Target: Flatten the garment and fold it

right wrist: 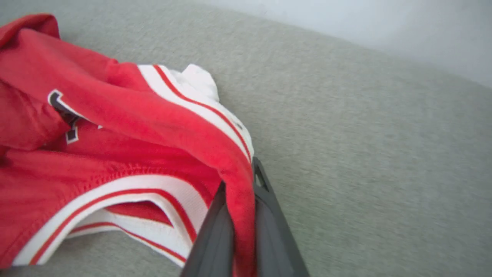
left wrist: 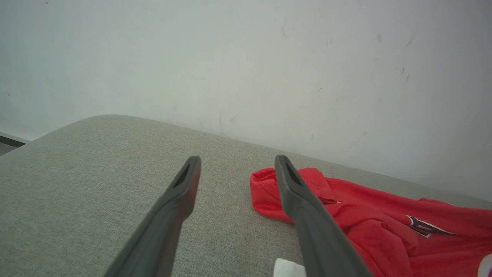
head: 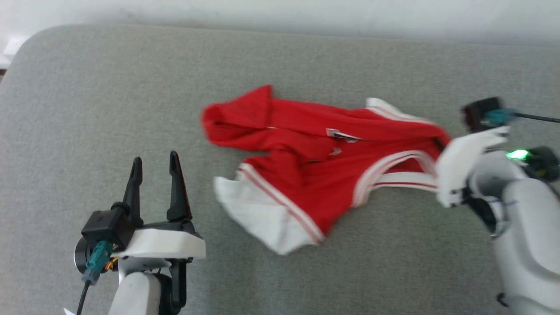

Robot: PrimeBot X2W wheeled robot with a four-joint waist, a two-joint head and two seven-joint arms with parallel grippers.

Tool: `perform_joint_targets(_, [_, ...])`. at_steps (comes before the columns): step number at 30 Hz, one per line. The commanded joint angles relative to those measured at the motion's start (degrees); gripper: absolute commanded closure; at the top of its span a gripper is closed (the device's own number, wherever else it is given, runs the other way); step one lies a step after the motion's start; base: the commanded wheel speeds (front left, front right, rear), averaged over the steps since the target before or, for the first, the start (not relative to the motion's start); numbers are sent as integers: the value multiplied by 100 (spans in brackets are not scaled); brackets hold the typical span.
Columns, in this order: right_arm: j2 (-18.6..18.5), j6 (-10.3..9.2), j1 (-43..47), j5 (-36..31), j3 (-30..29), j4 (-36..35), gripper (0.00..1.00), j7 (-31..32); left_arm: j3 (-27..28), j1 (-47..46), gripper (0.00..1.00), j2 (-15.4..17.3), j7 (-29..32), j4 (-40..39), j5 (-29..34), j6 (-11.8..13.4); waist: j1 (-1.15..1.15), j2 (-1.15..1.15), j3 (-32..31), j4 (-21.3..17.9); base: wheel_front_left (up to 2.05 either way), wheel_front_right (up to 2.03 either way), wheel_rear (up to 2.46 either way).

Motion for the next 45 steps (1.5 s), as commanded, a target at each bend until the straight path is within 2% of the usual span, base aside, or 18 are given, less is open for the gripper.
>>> perform_joint_targets(1, [-96, -12, 305, -224, -426, -394, 100, -124, 27, 126, 0, -24, -26, 47, 63, -42, 0, 0, -210, -262, 0, 0, 0])
perform_joint_targets(4, [-62, -12, 815, -619, -1105, -1045, 100, -139, 46, 172, 0, -24, -26, 79, 91, -90, 0, 0, -303, -430, 0, 0, 0])
perform_joint_targets(5, [-62, -12, 815, -619, -1105, -1045, 100, -139, 46, 172, 0, -24, -26, 79, 91, -90, 0, 0, -303, -430, 0, 0, 0])
perform_joint_targets(9, [289, -12, 1560, -920, -1812, -1784, 100, 35, 59, 213, 0, -24, -26, 128, 144, -173, 0, 0, -372, -632, 0, 0, 0])
perform_joint_targets(15, [630, -12, 2366, -736, -2138, -2019, 100, 256, -8, 176, 0, -24, -26, 230, 230, -309, 0, 0, -398, -811, 0, 0, 0])
perform_joint_targets(16, [644, -12, 2437, -671, -2118, -2006, 61, 223, -30, 173, 0, -24, -26, 258, 242, -339, 0, 0, -408, -829, 0, 0, 0])
perform_joint_targets(17, [651, -12, 2487, -522, -2108, -1968, 12, 171, -52, 173, 0, -24, -26, 287, 266, -366, 0, 0, -427, -849, 0, 0, 0])
perform_joint_targets(18, [654, -12, 2527, -352, -2068, -1916, 0, 78, -82, 178, 0, -24, -26, 313, 280, -399, 0, 0, -451, -867, 0, 0, 0])
perform_joint_targets(23, [658, -12, 2733, 108, -1798, -1822, 0, -637, -409, 223, 0, -24, -26, 436, 363, -599, 0, 0, -594, -922, 0, 0, 0])
perform_joint_targets(28, [659, -12, 2911, 86, -1547, -1927, 0, -1519, -1075, 240, 0, -25, 34, 716, 384, -872, 0, 0, -743, -975, 0, 0, 0])
perform_joint_targets(35, [659, -12, 3024, 85, -1290, -2029, 0, -1931, -2100, 53, 0, -25, 1018, 1098, 458, -1076, 0, 0, -852, -1123, 0, 0, 0])
perform_joint_targets(39, [659, -12, 3034, 116, -1174, -2076, 0, -1955, -2390, -79, 0, -25, 1714, 1294, 467, -943, 0, 0, -842, -1233, 0, 0, 0])
perform_joint_targets(45, [659, -12, 3017, 258, -1015, -2082, 0, -1923, -2460, -361, 0, -16, 2391, 1687, 635, -471, 0, 0, -747, -1407, 0, 0, 0])
